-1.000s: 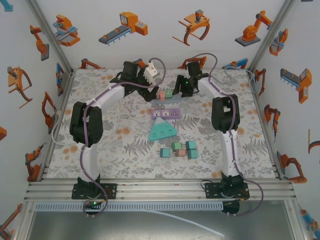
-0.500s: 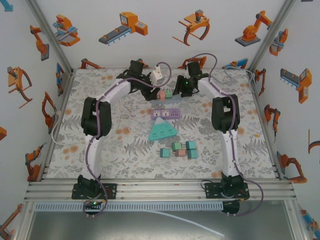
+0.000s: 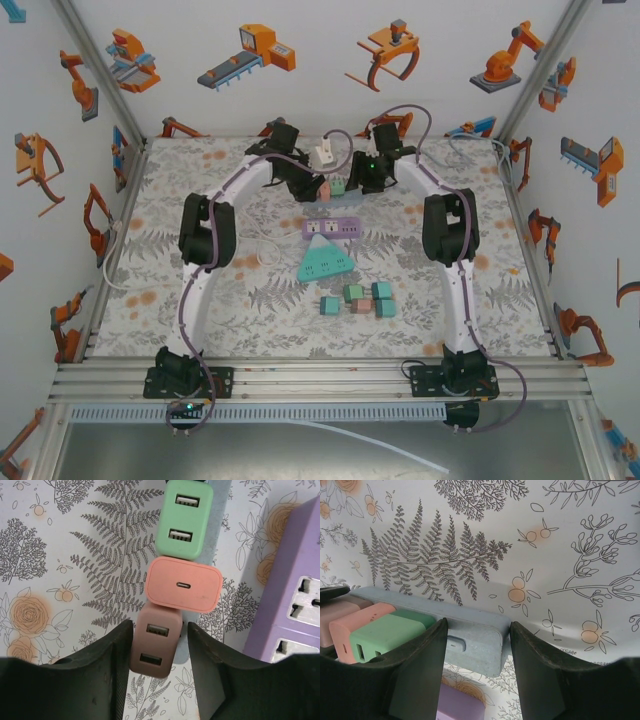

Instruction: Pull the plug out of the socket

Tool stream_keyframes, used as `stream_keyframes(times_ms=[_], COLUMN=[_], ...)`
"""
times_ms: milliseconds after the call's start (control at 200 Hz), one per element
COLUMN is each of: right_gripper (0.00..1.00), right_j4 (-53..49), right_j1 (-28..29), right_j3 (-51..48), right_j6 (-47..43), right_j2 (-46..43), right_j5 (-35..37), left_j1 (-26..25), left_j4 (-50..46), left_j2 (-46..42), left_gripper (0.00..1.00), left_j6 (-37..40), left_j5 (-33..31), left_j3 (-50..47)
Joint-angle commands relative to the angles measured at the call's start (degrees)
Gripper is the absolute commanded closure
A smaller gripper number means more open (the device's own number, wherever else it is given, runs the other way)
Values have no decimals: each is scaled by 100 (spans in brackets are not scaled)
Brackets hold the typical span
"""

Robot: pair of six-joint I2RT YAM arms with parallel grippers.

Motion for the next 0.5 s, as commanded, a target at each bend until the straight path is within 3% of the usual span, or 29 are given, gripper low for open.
stream_keyframes(times_ms=[0,190,416,496], right_gripper=[50,50,51,51], right_j4=[-963,-1098,-1361,-1497], right_j1=[134,165,190,199], right_j3=[-31,43,148,234], right_j6=[-260,-342,-321,-282], right_j2=[126,179,282,352], right_j5=[158,271,681,848], left_j1=[-65,-97,-139,-152], left_j4=[-416,-451,-539,-603], left_j2=[163,217,425,488], left_gripper=[60,68,62,66], left_j6=[267,309,157,123], left_j5=[-167,-297,-573,-623], left_j3=[283,334,535,648])
